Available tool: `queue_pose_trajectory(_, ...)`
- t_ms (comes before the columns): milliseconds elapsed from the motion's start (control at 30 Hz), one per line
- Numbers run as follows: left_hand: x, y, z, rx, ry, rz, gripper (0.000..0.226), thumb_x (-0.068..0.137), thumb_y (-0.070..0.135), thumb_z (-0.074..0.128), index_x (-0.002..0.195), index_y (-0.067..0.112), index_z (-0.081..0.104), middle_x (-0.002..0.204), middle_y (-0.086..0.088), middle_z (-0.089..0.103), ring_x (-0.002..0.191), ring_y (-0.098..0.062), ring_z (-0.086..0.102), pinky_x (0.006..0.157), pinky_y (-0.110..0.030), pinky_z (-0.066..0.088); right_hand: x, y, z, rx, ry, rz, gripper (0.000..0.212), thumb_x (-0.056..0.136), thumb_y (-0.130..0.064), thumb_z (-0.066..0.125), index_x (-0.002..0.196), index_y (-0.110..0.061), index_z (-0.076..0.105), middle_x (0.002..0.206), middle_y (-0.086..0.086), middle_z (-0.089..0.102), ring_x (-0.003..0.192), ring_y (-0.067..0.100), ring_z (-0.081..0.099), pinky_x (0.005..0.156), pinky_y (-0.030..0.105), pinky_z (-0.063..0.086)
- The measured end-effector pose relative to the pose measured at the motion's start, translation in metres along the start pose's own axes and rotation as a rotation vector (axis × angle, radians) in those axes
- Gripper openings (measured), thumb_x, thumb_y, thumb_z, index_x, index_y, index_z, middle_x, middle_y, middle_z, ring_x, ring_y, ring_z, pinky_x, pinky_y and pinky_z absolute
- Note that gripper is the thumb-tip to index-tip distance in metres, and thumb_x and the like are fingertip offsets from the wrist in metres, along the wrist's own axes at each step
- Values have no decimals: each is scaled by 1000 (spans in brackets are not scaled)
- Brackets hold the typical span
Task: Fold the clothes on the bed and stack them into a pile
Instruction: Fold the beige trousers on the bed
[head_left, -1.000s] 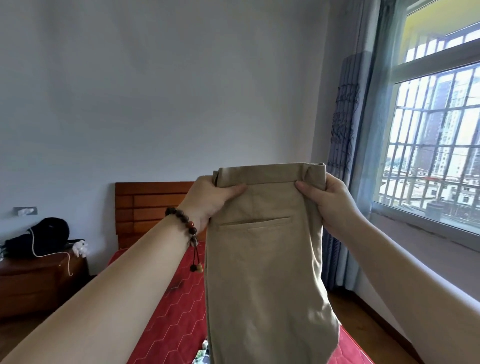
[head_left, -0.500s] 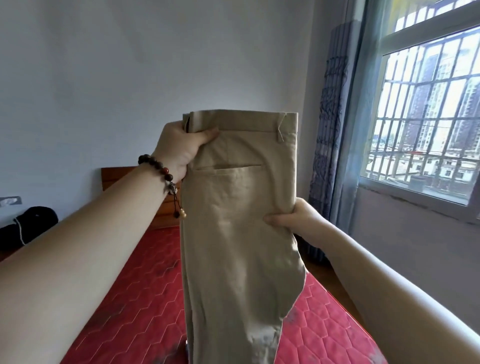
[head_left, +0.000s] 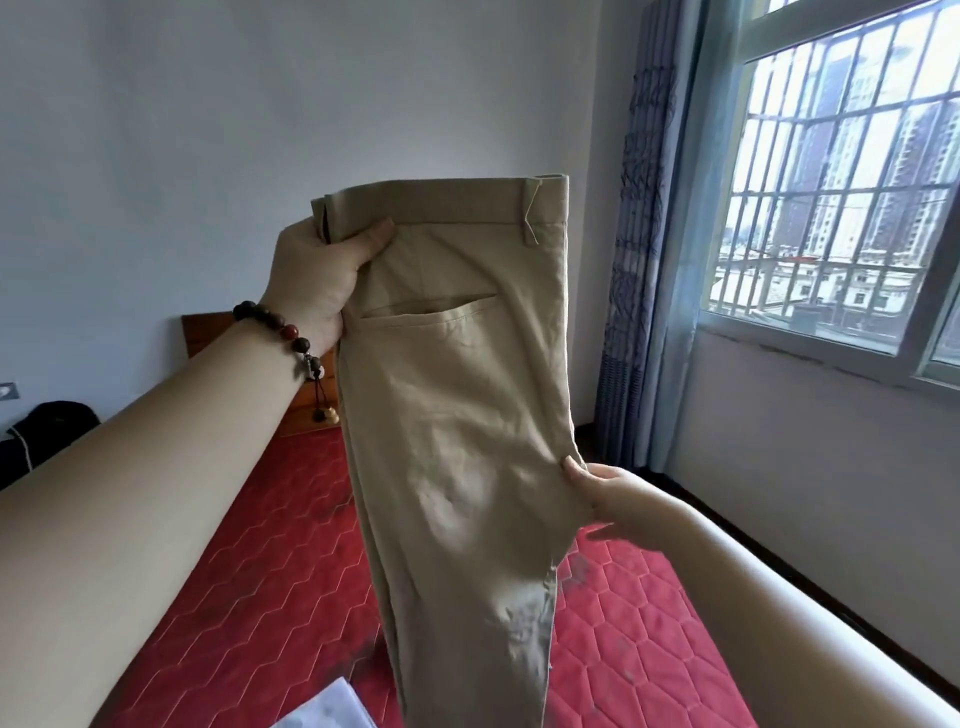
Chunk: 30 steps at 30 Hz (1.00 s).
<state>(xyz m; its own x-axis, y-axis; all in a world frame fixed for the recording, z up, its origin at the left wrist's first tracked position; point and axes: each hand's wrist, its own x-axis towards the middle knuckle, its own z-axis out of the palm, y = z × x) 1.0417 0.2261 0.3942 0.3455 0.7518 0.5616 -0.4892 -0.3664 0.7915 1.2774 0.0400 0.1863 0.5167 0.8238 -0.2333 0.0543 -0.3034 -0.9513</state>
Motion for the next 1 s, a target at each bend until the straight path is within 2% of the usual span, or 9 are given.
queue_pose_trajectory(133,-18,-1,-8,-2,-30,-28,16,82,11,75,96,16,71,96,3,75,95,-14,71,79,-26,56,-10,11,47,574,-31,84,61,86,-67,45,104,-13,65,92,19,66,90,32,64,91,46,50)
queue_pose_trajectory(267,-31,12,-38,2,13,-38,18,83,10,74,100,13,70,101,-1,74,98,-16,70,80,-26,56,-22,17,80,574,-2,252,72,88,-69,44,119,-6,57,104,11,67,92,29,66,88,47,53)
queue_pose_trajectory(333,-42,21,-55,13,44,-33,22,83,10,73,105,9,69,108,-7,71,101,-19,70,82,-29,56,-31,18,92,574,-111,259,78,90,-71,34,123,-4,54,104,11,62,95,28,60,93,48,50)
queue_pose_trajectory(433,-65,35,-73,28,90,-31,23,83,10,73,105,8,69,109,-10,71,101,-21,69,86,-33,57,-46,15,115,788,-275,175,67,97,-64,24,130,-14,53,124,22,62,112,38,60,100,54,43)
queue_pose_trajectory(500,-80,50,-84,47,132,-25,18,83,11,74,100,11,70,106,-9,72,100,-21,70,87,-35,57,-61,11,128,857,-307,158,53,100,-54,32,127,-15,56,115,21,65,103,36,64,91,51,48)
queue_pose_trajectory(567,-95,69,-93,48,163,-2,15,83,10,74,97,12,71,101,-7,74,98,-22,70,86,-36,57,-75,9,132,856,-259,119,36,99,-31,43,127,-13,57,108,17,67,94,32,66,81,47,51)
queue_pose_trajectory(633,-112,89,-103,58,193,28,13,83,11,74,95,12,71,95,-3,76,96,-21,71,81,-34,58,-92,6,124,834,-179,56,39,98,-11,45,135,-12,53,123,17,61,100,31,60,81,46,49)
queue_pose_trajectory(833,-171,129,-115,-27,215,14,15,86,12,70,101,15,71,102,-1,75,101,-19,70,80,-34,59,-167,8,79,783,-211,-213,50,86,5,52,136,0,50,136,25,52,124,39,51,104,47,43)
queue_pose_trajectory(1000,-230,137,-95,-101,240,-26,14,86,11,71,99,15,74,105,-2,74,103,-20,69,81,-34,59,-242,10,33,721,2,-336,51,76,15,58,126,8,56,116,28,63,98,35,64,93,41,52)
